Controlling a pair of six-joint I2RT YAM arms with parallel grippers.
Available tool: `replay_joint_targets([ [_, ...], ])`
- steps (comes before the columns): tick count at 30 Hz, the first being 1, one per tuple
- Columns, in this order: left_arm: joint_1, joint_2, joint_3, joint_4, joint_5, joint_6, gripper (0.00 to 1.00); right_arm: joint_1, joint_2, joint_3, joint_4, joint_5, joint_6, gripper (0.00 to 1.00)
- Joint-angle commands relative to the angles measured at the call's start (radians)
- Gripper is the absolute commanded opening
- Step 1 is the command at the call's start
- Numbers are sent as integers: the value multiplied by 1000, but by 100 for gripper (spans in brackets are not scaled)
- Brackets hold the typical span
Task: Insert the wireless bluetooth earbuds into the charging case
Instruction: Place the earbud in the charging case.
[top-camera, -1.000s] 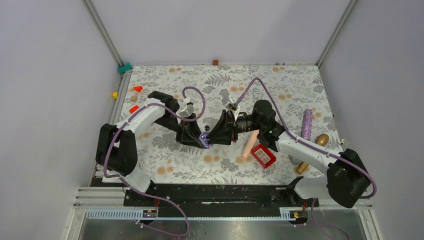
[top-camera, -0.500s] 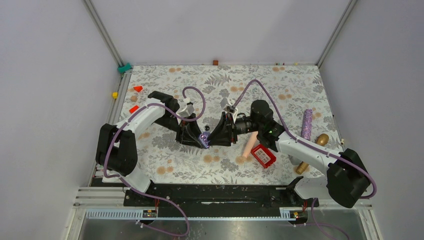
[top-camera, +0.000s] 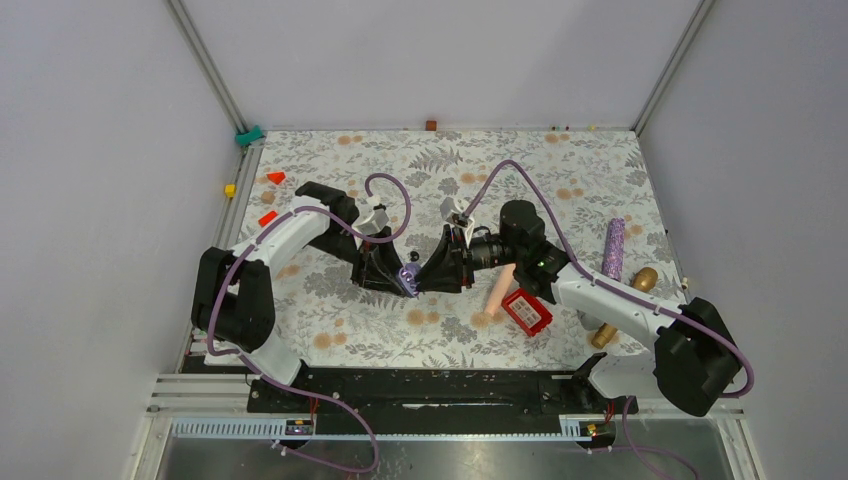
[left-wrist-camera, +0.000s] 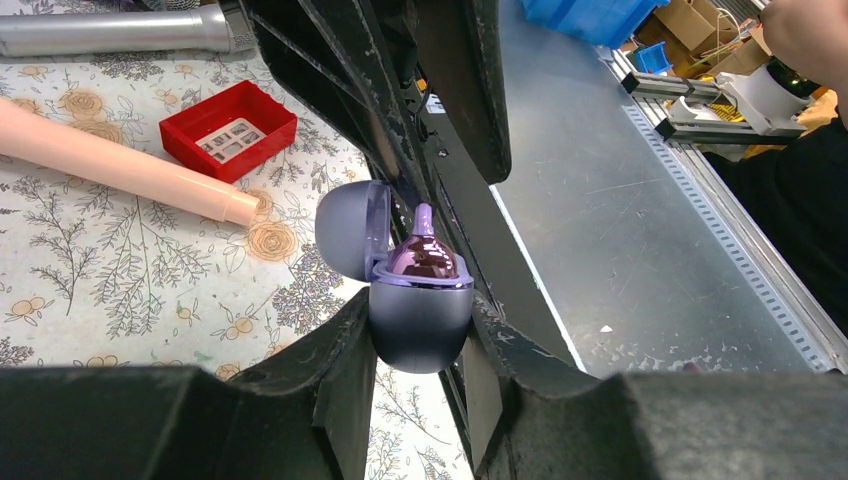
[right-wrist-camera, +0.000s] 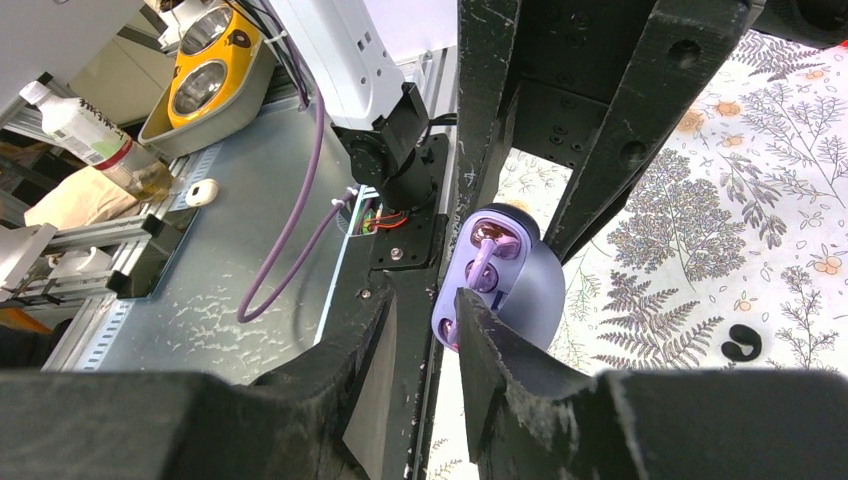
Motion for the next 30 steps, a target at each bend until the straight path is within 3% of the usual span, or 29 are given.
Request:
replay_joint_targets([
  [1, -1, -12, 36, -44, 19, 23, 0, 8, -33, 37, 18, -20, -16, 36],
  [9, -1, -13, 35, -44, 19, 23, 0, 8, -25, -8, 200, -46, 112, 38],
  [16, -1, -14, 35, -44, 18, 22, 0, 6, -3, -23, 204, 47, 111, 38],
  [30, -1, -19, 33, -45, 16, 25, 0, 6, -28, 5, 105, 67, 38, 37],
])
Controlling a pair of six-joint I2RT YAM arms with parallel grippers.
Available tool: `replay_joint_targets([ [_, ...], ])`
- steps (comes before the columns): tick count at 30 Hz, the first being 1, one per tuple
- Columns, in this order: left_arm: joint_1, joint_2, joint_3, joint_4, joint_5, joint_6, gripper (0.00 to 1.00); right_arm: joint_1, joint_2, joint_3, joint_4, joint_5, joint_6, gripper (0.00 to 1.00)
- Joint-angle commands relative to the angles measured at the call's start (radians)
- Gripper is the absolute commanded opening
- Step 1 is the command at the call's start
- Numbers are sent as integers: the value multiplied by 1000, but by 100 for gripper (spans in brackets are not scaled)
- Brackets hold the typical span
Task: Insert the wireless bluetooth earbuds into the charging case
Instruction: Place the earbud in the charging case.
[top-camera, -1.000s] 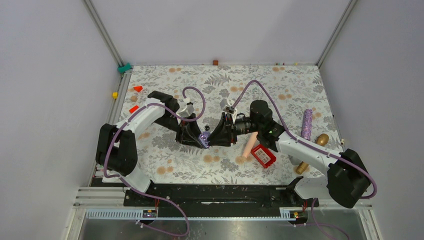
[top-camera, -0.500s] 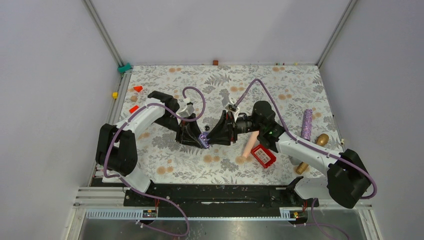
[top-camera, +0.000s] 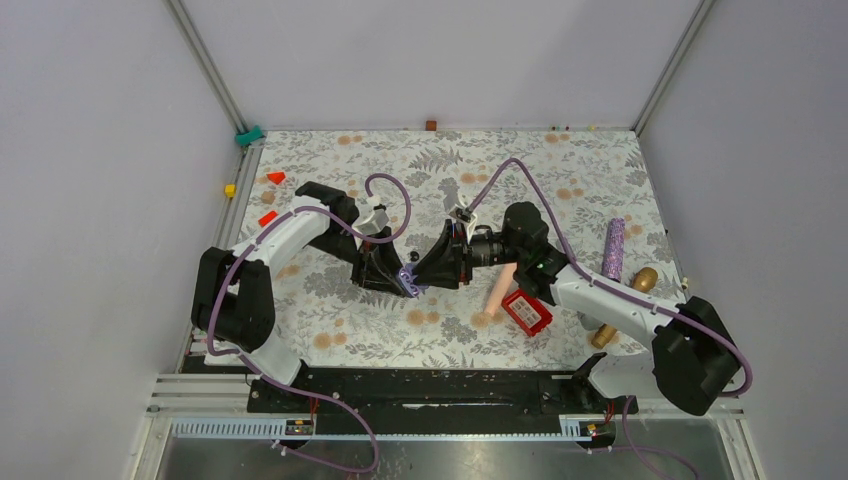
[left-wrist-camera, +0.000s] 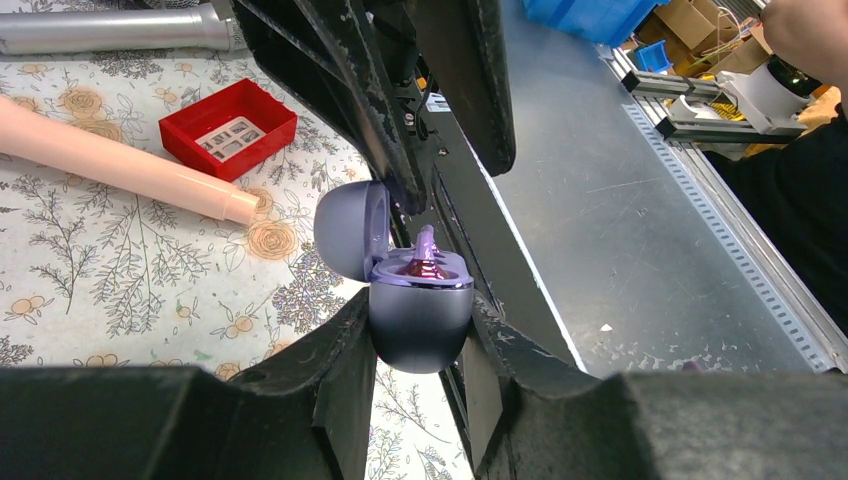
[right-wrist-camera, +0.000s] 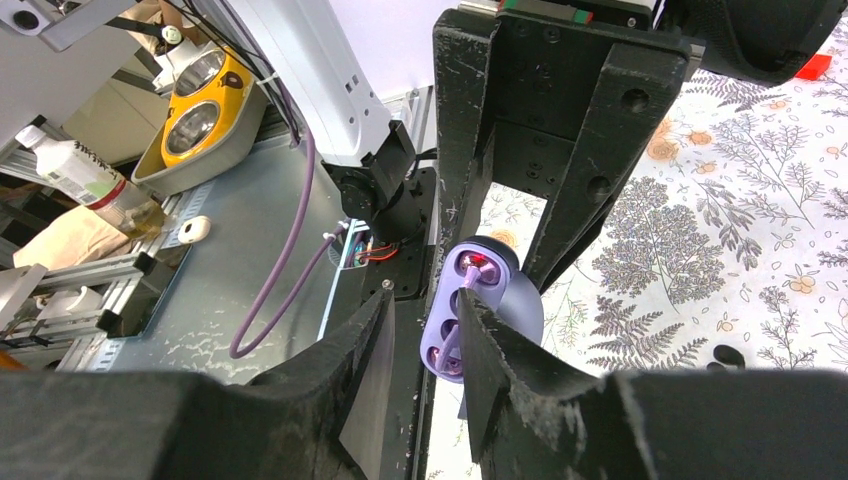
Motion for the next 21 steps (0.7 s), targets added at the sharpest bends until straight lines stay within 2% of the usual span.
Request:
replay_joint_targets([
  [1, -1, -20, 31, -45, 18, 25, 0, 2, -55, 39, -59, 6, -79, 37],
  [5, -1, -14, 33, -45, 20, 24, 0, -40, -127, 51, -94, -27, -88, 42],
  [9, -1, -13, 35, -44, 20, 22, 0, -88, -156, 23, -78, -4, -103, 52],
  [12, 0, -21, 36, -44, 19, 21, 0, -92, -142, 30, -162, 61, -170, 69],
  [15, -1, -32, 32, -44, 16, 22, 0, -92, -114, 45, -197, 53, -192, 83],
  [16, 0, -35, 31, -44, 16, 24, 0, -93, -107, 46, -200, 42, -192, 94],
  [17, -1, -37, 29, -44, 15, 25, 0, -92, -99, 50, -205, 28, -192, 99],
  [21, 0, -37, 29, -44, 18, 24, 0, -93, -79, 54, -211, -7, -192, 100],
])
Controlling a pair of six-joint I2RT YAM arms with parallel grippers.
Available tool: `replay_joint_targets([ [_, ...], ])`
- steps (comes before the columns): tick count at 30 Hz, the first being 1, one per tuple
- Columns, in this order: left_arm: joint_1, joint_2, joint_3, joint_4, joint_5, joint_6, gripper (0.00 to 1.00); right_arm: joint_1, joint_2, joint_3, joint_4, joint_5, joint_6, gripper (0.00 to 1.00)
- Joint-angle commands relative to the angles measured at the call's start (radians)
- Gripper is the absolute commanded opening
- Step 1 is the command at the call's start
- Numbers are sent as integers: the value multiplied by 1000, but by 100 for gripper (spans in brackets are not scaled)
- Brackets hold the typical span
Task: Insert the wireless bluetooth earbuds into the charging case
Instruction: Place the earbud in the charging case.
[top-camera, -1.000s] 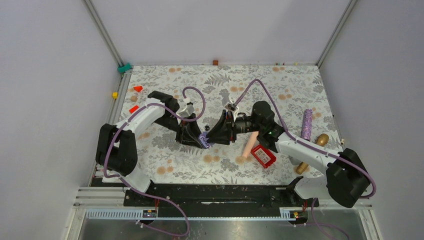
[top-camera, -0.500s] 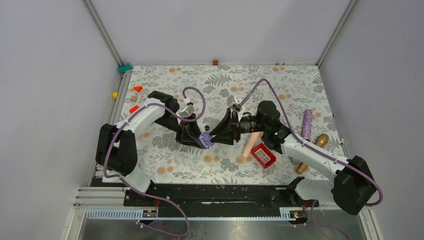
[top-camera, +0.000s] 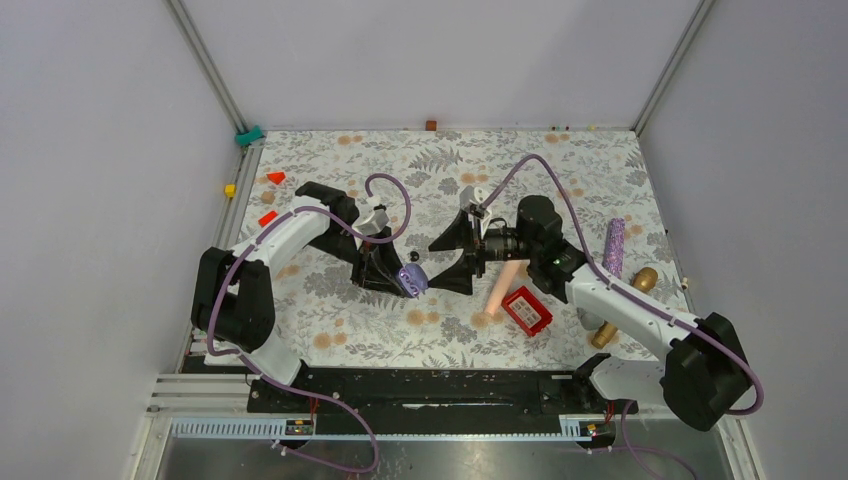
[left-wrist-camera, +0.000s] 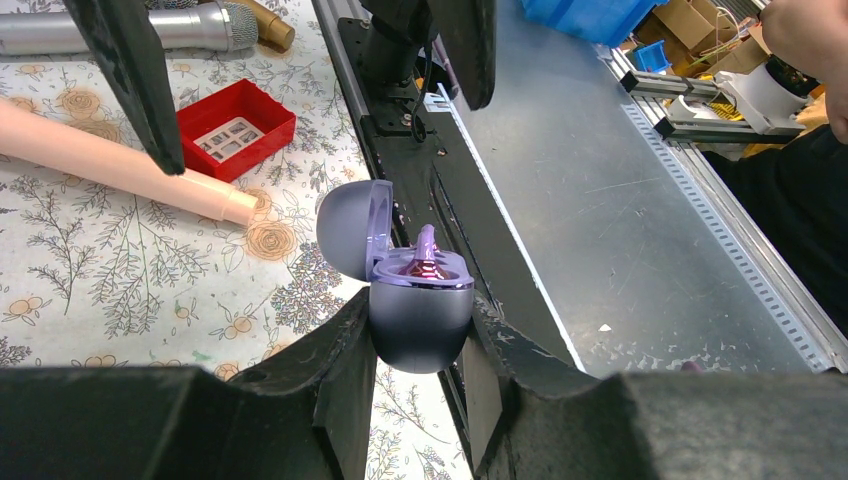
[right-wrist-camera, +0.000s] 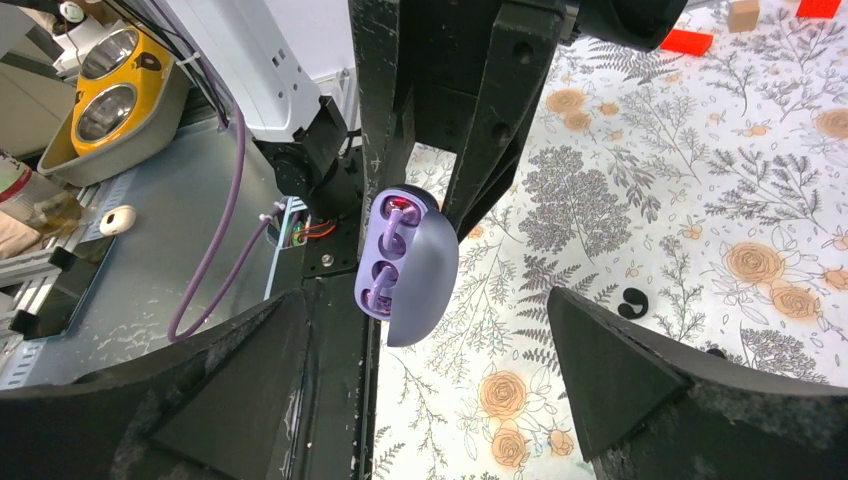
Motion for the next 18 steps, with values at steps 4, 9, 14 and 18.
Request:
replay_joint_targets([
  [4, 0, -38, 28, -42, 19, 25, 0, -3, 43, 52, -13, -70, -6, 100],
  [9, 0, -38, 28, -44, 19, 25, 0, -4, 81, 56, 9, -83, 32, 99],
  [14, 1, -36, 27, -43, 19, 27, 0, -3, 87, 53, 40, -116, 62, 100],
  [18, 1, -34, 27, -42, 18, 26, 0, -2, 82, 50, 57, -150, 75, 100],
])
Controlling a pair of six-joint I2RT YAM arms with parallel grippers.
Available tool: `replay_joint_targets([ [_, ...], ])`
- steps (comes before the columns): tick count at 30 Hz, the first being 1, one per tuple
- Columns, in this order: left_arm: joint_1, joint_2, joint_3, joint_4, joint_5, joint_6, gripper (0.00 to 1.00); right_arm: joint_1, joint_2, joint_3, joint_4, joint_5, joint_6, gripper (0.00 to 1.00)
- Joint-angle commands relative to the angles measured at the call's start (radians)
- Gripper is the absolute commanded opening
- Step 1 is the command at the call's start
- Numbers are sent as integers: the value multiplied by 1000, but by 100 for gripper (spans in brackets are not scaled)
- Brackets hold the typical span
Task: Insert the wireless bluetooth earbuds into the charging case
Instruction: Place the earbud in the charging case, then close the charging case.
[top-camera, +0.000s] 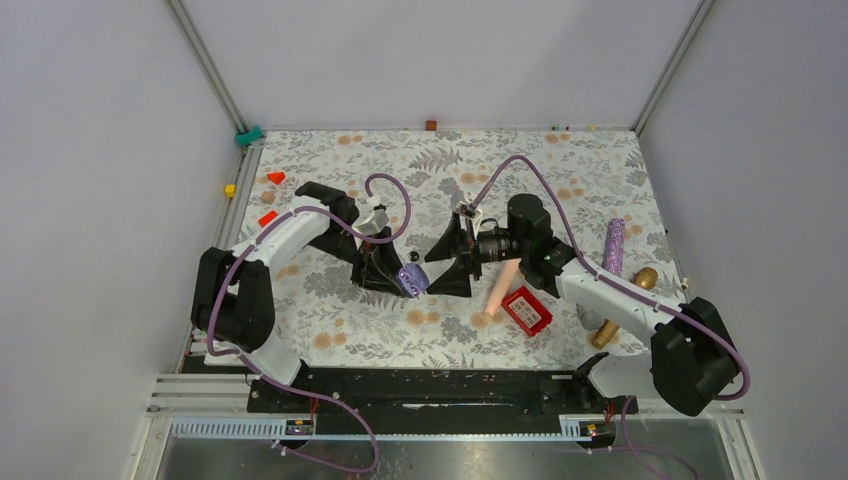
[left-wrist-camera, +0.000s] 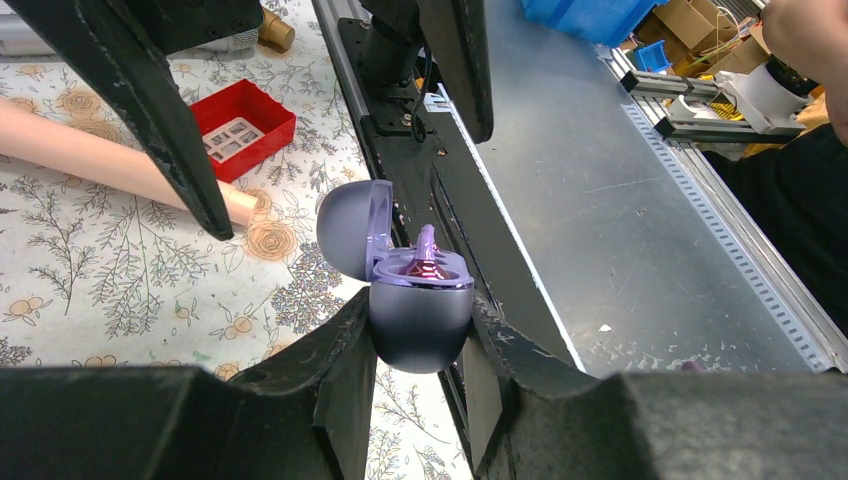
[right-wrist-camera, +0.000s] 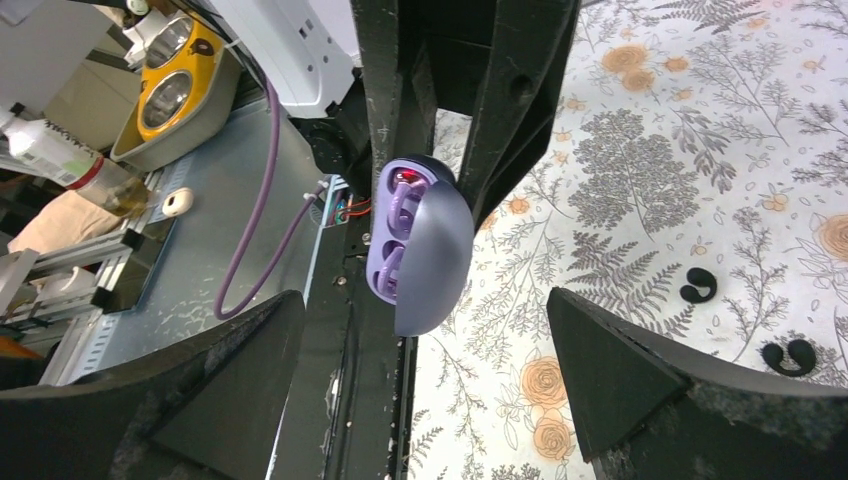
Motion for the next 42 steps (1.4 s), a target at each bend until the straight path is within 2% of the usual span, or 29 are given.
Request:
replay_joint_targets([
  [1, 1, -33, 27, -44, 20, 27, 0, -2, -10, 39, 76, -85, 42, 100],
  [3, 1, -32, 28, -43, 20, 26, 0, -2, -9, 29, 203, -211, 161, 99],
  [4, 1, -33, 28, -43, 20, 25, 0, 1, -4, 18, 342, -274, 296, 100],
  [5, 1, -33, 29, -43, 20, 25, 0, 8, 5, -6, 649, -314, 549, 99],
  [6, 1, -33, 28, -44, 20, 25, 0, 13, 19, -19, 890, -325, 669, 99],
  [7, 1, -33, 28, -43, 18, 25, 0, 13, 23, -19, 1034, -316, 789, 99],
  [8, 1, -33, 27, -43, 20, 26, 0, 11, 10, -14, 1023, -303, 810, 100],
  [14, 1, -32, 29, -43, 21, 25, 0, 10, -45, -55, 711, -238, 483, 99],
  [18, 1, -32, 29, -43, 20, 25, 0, 13, -88, -28, 271, -61, 121, 100],
  [21, 1, -32, 28, -44, 20, 26, 0, 13, -89, 11, 52, 83, -49, 100],
  [25, 1, -31, 29, -44, 21, 28, 0, 14, -72, 30, -22, 102, -101, 97],
  [27, 1, -31, 29, -43, 20, 28, 0, 16, -56, 44, -32, 20, -98, 87],
  [29, 1, -31, 29, -44, 19, 29, 0, 25, -41, 62, -50, -68, -84, 83],
  [31, 1, -31, 27, -44, 19, 28, 0, 40, -37, 60, -58, -126, -95, 83],
  [37, 2, -33, 27, -43, 18, 28, 0, 71, -42, 79, -194, -163, -229, 84],
  [42, 2, -32, 28, -44, 19, 30, 0, 73, -50, 76, -195, -179, -239, 84],
])
